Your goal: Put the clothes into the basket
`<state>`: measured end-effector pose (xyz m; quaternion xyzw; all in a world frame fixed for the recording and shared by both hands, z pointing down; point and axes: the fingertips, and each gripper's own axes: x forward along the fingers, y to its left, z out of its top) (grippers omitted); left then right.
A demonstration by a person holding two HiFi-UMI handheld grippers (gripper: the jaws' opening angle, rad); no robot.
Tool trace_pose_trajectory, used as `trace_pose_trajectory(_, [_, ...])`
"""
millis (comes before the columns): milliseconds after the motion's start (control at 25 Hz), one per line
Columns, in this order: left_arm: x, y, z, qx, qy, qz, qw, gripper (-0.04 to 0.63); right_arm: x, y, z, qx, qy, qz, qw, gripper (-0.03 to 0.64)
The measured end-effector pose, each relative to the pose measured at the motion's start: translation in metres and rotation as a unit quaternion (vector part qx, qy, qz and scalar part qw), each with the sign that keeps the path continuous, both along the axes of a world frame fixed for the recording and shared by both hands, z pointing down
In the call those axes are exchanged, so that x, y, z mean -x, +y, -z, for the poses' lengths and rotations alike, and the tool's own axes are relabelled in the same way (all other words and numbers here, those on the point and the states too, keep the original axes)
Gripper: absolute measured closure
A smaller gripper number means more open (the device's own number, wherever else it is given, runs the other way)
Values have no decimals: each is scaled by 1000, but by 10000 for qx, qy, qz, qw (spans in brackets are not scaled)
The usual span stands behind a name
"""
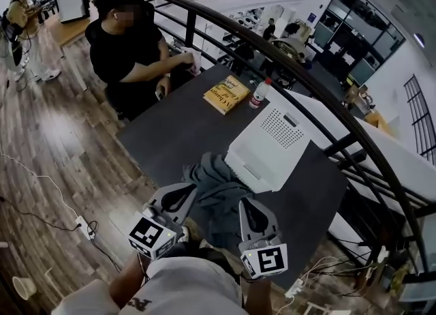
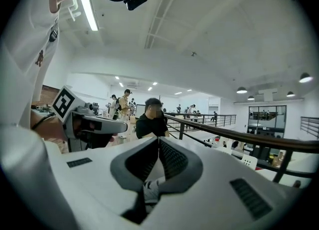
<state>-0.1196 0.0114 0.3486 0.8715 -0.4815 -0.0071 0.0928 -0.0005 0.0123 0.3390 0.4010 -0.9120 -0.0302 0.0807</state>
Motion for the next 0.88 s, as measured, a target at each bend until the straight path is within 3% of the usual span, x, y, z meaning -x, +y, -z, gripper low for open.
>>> trace_pose_trajectory(360, [-15, -16, -42, 256, -59, -180, 9995, 603, -27, -25, -53, 344, 590, -163, 9975, 595])
trace_pose_trajectory(880, [-55, -24, -107, 786, -344, -242, 9960, 603, -28, -37, -163, 898, 1948, 638, 9746, 591])
